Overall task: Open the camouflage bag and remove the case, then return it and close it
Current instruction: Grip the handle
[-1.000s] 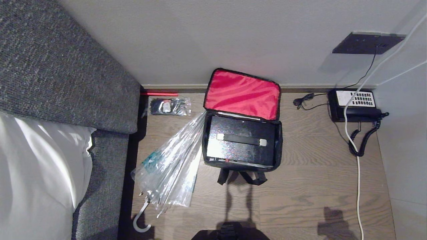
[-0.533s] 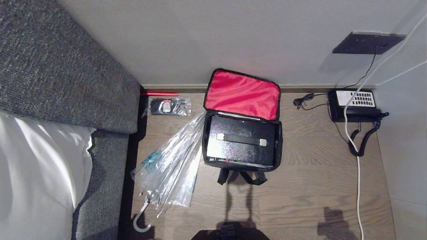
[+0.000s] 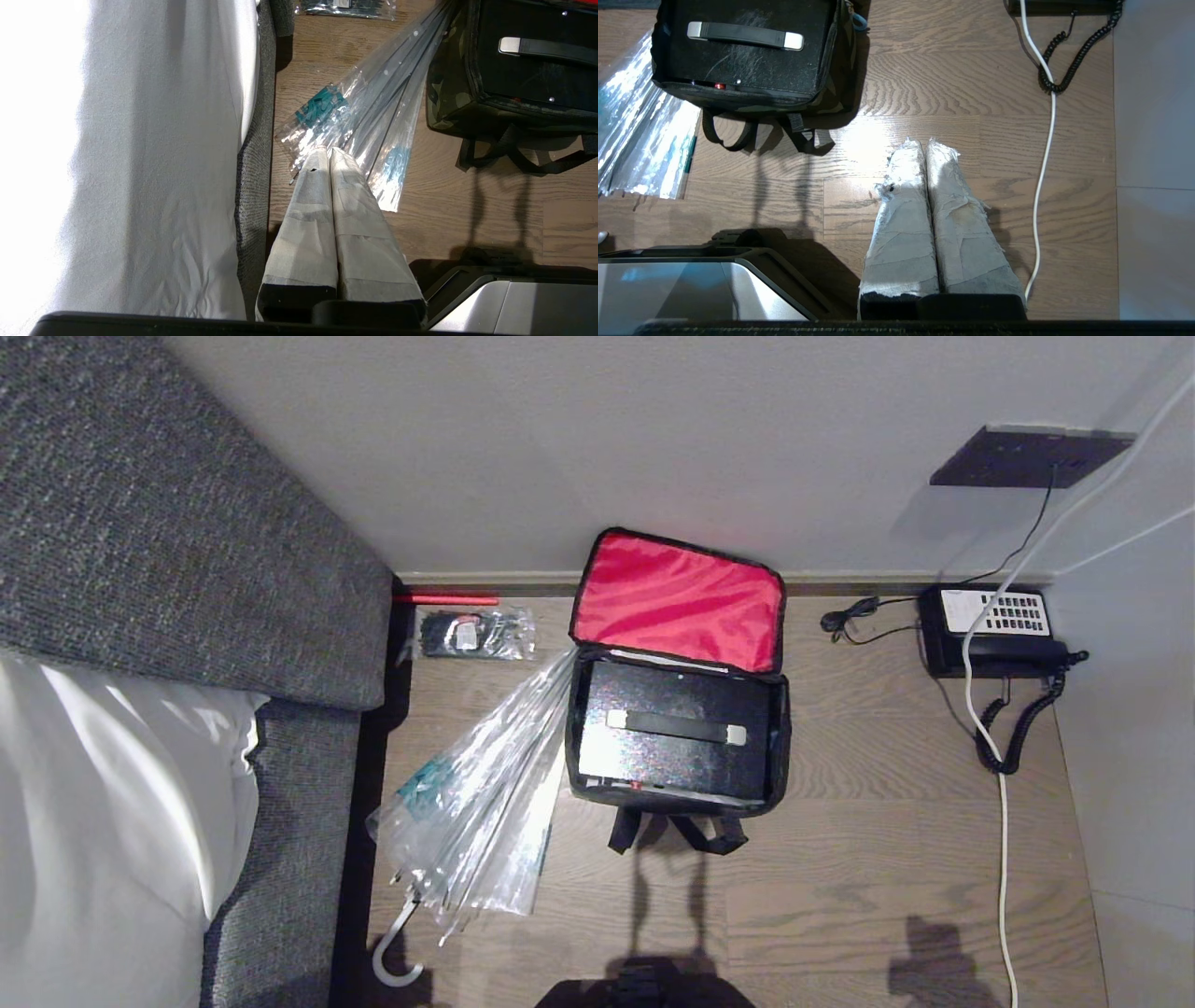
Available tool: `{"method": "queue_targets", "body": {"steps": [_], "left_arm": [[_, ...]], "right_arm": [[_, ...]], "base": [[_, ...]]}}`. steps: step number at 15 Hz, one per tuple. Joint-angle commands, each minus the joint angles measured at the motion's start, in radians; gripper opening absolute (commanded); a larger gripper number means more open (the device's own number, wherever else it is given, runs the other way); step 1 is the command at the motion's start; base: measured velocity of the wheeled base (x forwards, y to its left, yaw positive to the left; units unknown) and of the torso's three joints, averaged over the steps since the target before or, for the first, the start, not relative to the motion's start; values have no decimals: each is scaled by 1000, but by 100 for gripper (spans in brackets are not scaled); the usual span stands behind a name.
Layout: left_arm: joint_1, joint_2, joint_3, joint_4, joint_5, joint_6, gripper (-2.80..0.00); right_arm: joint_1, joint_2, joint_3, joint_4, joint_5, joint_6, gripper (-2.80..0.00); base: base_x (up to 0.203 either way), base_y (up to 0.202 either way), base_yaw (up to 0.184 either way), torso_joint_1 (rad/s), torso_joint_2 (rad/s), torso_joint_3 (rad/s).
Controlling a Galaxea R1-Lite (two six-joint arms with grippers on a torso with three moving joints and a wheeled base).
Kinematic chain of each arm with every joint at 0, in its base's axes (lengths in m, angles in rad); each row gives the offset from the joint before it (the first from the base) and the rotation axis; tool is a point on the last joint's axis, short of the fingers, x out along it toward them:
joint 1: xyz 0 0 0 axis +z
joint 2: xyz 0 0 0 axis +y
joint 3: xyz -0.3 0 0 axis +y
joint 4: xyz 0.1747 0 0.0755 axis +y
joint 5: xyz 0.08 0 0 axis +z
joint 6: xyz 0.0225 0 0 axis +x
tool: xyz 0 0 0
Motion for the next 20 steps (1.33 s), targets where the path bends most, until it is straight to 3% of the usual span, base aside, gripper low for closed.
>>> {"method": "queue_targets", "body": {"steps": [1, 20], "left_arm": [[0, 0, 0, -1, 0, 0, -280], [0, 0, 0, -1, 0, 0, -280]], "right_arm": [[0, -17, 0, 0, 0, 0, -280], [0, -17, 0, 0, 0, 0, -280]], "base": [[0, 0, 0, 0, 0, 0], [0, 0, 0, 0, 0, 0]]}}
